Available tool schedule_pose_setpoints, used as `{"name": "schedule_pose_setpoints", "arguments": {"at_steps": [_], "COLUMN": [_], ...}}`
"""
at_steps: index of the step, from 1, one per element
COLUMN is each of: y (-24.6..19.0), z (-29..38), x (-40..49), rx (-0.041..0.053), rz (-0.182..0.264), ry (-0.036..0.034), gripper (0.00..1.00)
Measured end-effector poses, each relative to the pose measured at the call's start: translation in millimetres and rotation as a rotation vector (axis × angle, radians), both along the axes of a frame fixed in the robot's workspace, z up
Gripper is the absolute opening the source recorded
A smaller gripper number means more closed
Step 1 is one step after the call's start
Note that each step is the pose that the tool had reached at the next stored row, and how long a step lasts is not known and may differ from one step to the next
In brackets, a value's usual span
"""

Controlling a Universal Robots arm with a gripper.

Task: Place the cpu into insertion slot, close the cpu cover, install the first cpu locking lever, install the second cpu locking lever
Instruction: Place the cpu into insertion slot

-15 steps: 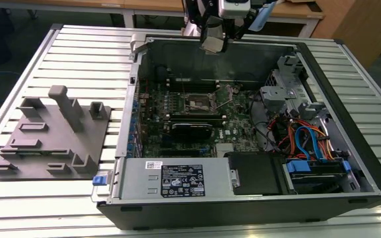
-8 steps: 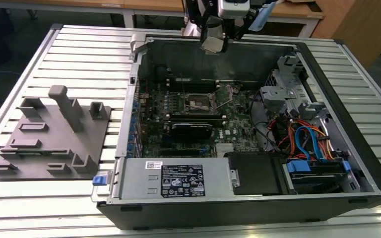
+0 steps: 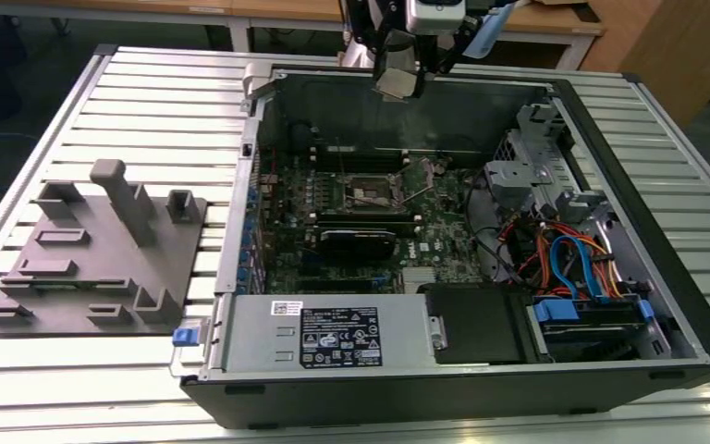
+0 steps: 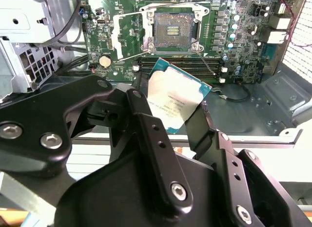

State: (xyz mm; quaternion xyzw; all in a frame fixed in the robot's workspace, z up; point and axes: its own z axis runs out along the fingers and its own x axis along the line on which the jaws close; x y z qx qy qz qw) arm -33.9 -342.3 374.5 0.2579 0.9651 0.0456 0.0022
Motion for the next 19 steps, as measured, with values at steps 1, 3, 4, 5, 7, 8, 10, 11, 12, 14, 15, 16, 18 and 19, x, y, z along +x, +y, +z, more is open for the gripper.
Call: {"name": "schedule_pose_setpoints", "arguments": {"at_steps": [1,3,4,5,7,8,10,11,12,14,15,16,18,19], "y": [0.0,0.0,0.0,0.0,0.0,0.0,0.0,0.0,0.0,0.0,0.0,0.0,0.0,0.0], "z": [0.0,0.0,0.0,0.0,0.0,0.0,-0.2,-0.2,-0.2,-0.2,-0.2,-0.2,-0.2,-0.2], "x": [0.0,0.0,0.0,0.0,0.0,0.0,0.0,0.0,0.0,0.0,0.0,0.0,0.0,0.0], "rx": [0.0,0.0,-0.0001,0.0,-0.0001,-0.0001,0.0,-0.0001,0.0,-0.0001,-0.0001,-0.0001,-0.0001,-0.0001], "rz": [-0.001,-0.007,-0.01,-0.015,-0.032,-0.046,-0.079,-0.095,-0.107,-0.114,-0.114,-0.115,-0.115,-0.115], "ry": [0.0,0.0,0.0001,0.0,0.0,0.0,0.0,0.0,0.0,0.0001,0.0,0.0,0.0,0.0], "gripper": [0.54,0.54,0.54,0.54,0.54,0.54,0.54,0.54,0.54,0.54,0.54,0.54,0.54,0.54]}}
